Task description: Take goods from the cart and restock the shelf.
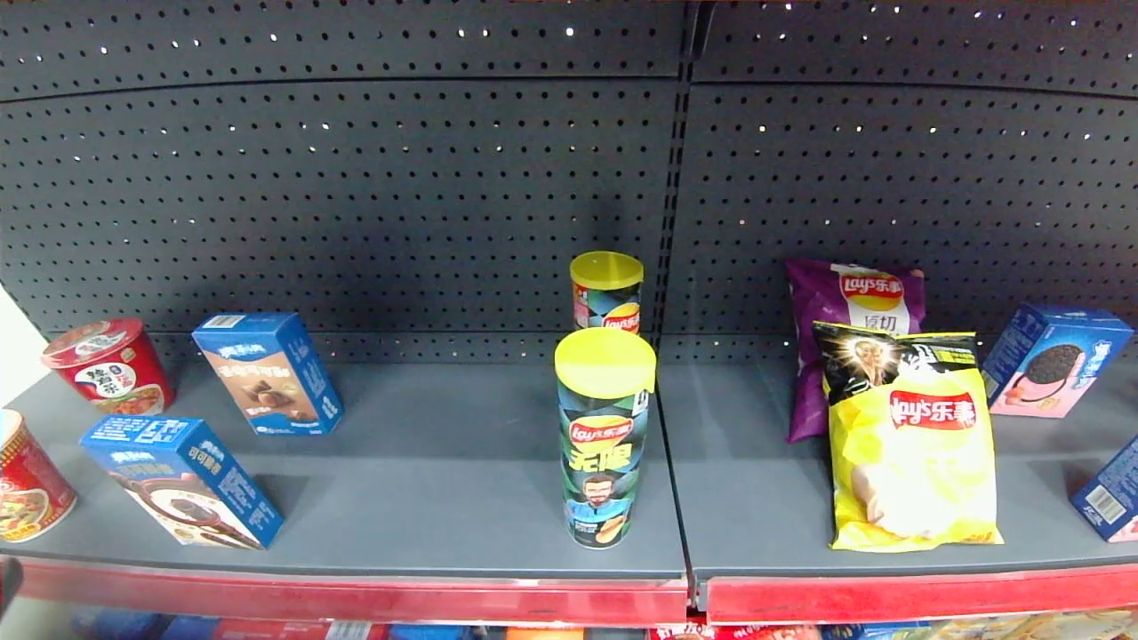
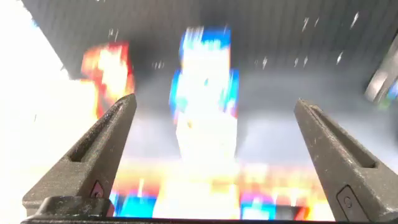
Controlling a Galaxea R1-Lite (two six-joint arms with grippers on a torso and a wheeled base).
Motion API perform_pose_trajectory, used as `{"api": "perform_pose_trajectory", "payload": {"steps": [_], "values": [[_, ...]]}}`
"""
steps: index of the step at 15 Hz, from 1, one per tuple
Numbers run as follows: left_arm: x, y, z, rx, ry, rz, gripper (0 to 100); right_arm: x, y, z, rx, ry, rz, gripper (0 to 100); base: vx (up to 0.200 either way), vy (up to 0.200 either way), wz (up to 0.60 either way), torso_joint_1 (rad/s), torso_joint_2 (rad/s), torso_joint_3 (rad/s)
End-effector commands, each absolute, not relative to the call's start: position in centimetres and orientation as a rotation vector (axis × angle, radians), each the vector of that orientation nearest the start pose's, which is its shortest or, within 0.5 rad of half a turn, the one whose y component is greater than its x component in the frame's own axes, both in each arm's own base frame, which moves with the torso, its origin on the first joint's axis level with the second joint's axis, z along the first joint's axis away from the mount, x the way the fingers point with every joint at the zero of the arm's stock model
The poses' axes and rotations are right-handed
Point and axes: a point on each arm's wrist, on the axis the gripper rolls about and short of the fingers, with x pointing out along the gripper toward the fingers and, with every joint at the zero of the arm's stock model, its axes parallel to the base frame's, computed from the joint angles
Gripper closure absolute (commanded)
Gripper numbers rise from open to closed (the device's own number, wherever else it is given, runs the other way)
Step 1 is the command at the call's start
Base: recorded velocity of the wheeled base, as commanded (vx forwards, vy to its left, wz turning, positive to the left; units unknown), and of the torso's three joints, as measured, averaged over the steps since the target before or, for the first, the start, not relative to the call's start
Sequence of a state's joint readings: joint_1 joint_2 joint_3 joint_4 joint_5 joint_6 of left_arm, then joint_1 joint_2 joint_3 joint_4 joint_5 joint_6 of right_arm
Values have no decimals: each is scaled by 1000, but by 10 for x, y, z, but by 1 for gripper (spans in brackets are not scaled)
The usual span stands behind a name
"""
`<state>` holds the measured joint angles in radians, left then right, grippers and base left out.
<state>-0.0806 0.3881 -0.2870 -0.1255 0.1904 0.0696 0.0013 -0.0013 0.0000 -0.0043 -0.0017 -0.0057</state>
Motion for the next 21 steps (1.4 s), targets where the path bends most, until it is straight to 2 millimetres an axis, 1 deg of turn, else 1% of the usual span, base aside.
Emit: {"api": "perform_pose_trajectory", "payload": {"steps": [1,2,9,12,14,16,18,19,21], "values": [[-24,4,79,95,-1,201,0,-23,0,76,-6,-5,0,0,0,0,0,0,0,0],[-24,4,82,83,-32,204,0,-23,0,76,-6,-5,0,0,0,0,0,0,0,0],[-23,4,83,50,-65,198,0,-23,0,76,-6,-5,0,0,0,0,0,0,0,0],[-23,4,83,-65,-74,183,0,-23,0,76,-6,-5,0,0,0,0,0,0,0,0],[-23,5,81,-160,-73,208,0,-23,0,76,-6,-5,0,0,0,0,0,0,0,0],[-23,5,81,-187,-74,208,0,-23,0,76,-6,-5,0,0,0,0,0,0,0,0],[-23,4,81,-131,-69,192,0,-23,0,76,-6,-5,0,0,0,0,0,0,0,0],[-23,4,81,-16,-55,191,0,-23,0,76,-6,-5,0,0,0,0,0,0,0,0],[-23,4,81,104,-47,176,0,-23,0,76,-6,-5,0,0,0,0,0,0,0,0]]}}
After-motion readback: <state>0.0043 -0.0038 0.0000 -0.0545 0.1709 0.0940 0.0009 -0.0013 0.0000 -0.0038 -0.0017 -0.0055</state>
